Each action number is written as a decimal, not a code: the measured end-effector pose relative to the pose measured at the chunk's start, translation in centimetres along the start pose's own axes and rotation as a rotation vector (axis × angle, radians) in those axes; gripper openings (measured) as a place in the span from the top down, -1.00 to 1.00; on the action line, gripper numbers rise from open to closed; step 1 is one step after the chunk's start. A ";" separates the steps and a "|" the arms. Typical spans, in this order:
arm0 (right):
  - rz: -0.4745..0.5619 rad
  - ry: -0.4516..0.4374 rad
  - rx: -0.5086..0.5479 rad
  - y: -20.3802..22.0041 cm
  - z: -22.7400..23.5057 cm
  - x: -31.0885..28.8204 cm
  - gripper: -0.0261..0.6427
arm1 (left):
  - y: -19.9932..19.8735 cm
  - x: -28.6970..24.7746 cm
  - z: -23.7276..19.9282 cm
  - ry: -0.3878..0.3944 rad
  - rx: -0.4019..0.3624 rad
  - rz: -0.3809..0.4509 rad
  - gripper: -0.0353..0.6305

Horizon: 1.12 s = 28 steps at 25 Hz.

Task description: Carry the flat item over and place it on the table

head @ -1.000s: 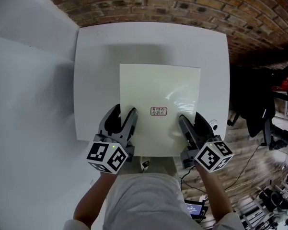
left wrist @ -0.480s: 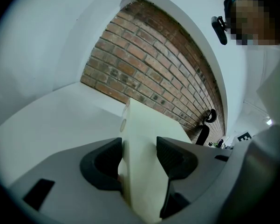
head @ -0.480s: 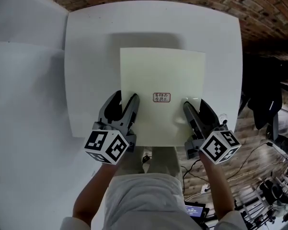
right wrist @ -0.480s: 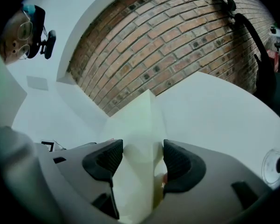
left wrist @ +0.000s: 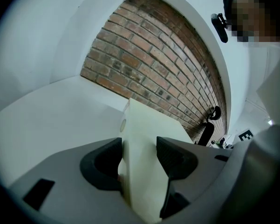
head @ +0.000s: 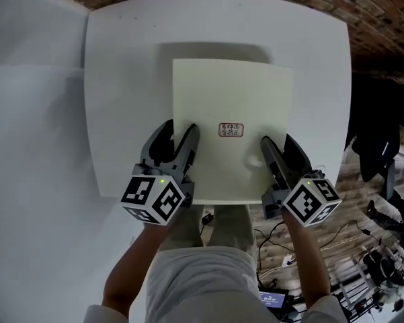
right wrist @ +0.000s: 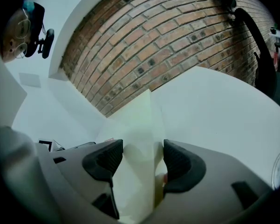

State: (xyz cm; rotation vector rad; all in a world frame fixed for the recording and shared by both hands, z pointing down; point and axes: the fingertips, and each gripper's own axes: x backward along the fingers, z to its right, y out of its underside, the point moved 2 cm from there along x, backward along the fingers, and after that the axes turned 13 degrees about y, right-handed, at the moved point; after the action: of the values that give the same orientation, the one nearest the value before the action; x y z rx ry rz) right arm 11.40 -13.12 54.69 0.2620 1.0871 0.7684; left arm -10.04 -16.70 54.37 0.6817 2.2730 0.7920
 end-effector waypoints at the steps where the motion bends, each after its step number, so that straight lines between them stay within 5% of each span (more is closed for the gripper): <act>1: -0.003 0.003 0.001 0.1 0.0 -0.3 0.11 | 0.1 -0.2 -0.2 -0.003 -0.002 -0.002 0.17; 19: -0.035 0.061 0.021 0.8 1.0 -2.9 0.10 | 0.9 -2.0 -2.1 -0.012 0.026 -0.054 0.17; 28: -0.025 0.111 0.073 0.1 1.2 -1.9 0.10 | 0.0 -1.0 -0.6 -0.042 -0.101 -0.086 0.17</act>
State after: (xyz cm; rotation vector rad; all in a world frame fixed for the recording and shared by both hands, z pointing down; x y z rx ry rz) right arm 11.95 -14.15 56.57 0.2695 1.2223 0.7284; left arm -9.79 -17.59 55.16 0.5460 2.1924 0.8371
